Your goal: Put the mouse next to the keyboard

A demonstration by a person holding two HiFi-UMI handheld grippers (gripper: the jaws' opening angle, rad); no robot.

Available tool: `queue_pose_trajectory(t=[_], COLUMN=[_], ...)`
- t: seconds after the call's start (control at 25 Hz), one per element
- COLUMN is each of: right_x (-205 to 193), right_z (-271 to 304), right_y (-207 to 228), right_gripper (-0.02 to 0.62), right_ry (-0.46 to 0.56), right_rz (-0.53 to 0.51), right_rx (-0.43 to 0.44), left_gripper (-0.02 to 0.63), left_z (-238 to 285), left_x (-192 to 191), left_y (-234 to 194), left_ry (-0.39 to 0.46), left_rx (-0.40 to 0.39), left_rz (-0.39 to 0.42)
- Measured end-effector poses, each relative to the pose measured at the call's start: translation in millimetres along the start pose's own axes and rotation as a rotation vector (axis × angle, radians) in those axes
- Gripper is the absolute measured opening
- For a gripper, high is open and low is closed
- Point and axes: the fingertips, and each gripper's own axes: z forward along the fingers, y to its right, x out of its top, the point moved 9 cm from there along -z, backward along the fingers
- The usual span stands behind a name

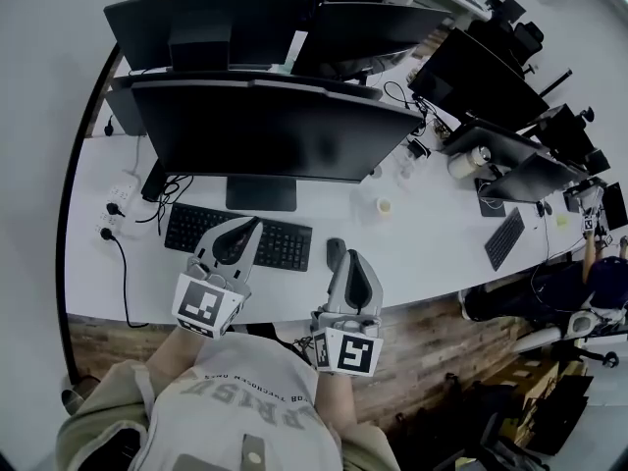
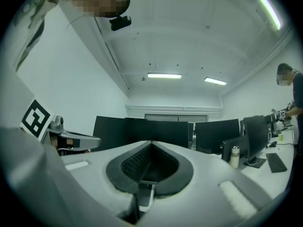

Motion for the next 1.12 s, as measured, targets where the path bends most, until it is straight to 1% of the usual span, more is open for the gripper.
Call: queue_pose_trajectory(t=[0.12, 0.24, 0.4, 0.56, 0.72, 0.92, 1.12], right_x=[5, 10, 16, 13, 18, 21, 25], right_z=[-2, -3, -5, -4, -5, -2, -1], right_y=[-2, -5, -7, -6, -7, -6, -9], right_gripper=[0.000, 0.000, 0.000, 0.000, -0.002, -0.002, -0.002], right_ry=[0.023, 0.049, 0.080, 0.055, 0.070, 0.082, 0.088], right_rz=[0.002, 0.000, -0.012, -0.067, -0.089, -0.090, -0.095], right_rx=[-0.004, 0.002, 0.007, -0.036, -0.035, -0.031, -0.028], left_gripper=[0.011, 0.011, 0.011, 0.011, 0.011, 0.011, 0.011], left_z=[-4, -6, -9, -9, -9, -7, -9], left_x=[0, 8, 11, 11, 14, 18, 17], left_y=[1, 2, 1, 1, 2, 3, -2], left_ry=[0.033, 0.086, 0.087, 0.103, 0.116, 0.151, 0.120], left_rx=[0.011, 0.020, 0.023, 0.021, 0.019, 0.025, 0.015], left_rz=[0.002, -0.003, 0.022, 0.025, 0.035, -0.009, 0.045])
